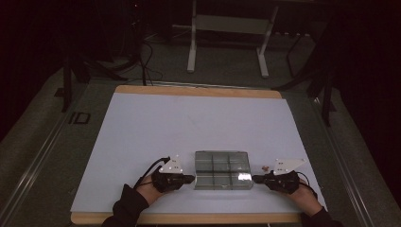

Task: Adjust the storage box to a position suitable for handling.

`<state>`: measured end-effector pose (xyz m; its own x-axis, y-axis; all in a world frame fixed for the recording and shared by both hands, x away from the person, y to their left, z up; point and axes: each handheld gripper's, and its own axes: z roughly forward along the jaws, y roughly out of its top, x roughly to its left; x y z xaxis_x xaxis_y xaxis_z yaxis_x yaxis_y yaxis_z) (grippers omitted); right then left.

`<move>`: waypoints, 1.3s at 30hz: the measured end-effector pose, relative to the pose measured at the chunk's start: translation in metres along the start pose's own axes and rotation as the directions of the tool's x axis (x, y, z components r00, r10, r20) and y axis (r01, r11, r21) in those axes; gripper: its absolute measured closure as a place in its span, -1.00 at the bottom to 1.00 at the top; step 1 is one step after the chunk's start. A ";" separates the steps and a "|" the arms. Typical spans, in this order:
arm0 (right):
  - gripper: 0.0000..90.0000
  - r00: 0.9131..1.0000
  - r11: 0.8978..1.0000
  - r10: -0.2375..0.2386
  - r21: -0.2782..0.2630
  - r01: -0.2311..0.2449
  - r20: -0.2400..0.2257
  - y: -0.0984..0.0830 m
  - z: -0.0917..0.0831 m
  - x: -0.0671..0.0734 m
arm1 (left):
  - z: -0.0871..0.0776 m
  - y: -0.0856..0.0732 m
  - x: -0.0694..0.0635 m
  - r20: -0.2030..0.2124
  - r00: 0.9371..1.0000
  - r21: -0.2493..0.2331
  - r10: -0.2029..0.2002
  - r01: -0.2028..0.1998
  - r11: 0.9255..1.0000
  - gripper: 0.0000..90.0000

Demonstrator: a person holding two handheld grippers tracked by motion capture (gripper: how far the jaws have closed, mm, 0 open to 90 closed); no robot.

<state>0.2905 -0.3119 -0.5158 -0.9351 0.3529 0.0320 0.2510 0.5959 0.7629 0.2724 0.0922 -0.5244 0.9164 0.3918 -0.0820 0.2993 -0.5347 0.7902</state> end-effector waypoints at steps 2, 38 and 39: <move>1.00 1.000 1.000 -0.007 0.006 0.007 0.002 0.002 0.000 0.001 | 0.000 -0.001 0.001 0.009 1.000 -0.006 -0.012 0.012 1.000 1.00; 0.39 0.998 0.998 -0.017 -0.063 0.021 0.063 0.017 -0.007 -0.001 | -0.010 0.016 0.007 -0.078 0.997 -0.078 -0.019 0.013 0.997 0.25; 0.39 0.998 0.998 -0.017 -0.063 0.021 0.063 0.017 -0.007 -0.001 | -0.010 0.017 0.007 -0.080 0.997 -0.077 -0.015 0.009 0.997 0.25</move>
<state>0.2940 -0.3071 -0.4983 -0.9216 0.3874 -0.0222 0.2147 0.5567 0.8025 0.2815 0.0937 -0.5052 0.8876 0.4583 -0.0454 0.2863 -0.4720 0.8339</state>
